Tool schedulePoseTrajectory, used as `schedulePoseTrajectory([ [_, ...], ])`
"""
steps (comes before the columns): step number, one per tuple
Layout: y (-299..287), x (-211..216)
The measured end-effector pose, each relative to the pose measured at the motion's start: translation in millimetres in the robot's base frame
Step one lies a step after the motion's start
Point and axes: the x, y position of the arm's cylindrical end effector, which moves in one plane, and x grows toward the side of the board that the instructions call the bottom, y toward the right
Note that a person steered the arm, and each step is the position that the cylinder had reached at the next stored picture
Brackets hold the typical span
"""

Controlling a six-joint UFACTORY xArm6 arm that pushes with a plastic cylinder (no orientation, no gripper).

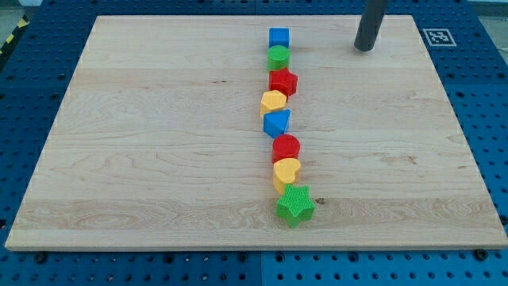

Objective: Push the blue cube horizontally left to the blue triangle

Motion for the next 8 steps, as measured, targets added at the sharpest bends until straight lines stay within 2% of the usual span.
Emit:
schedulePoseTrajectory([
  [2, -0.3, 0.0],
  [4, -61.6, 0.0],
  [7, -105.4, -24.1],
  [8, -124.8, -16.3],
])
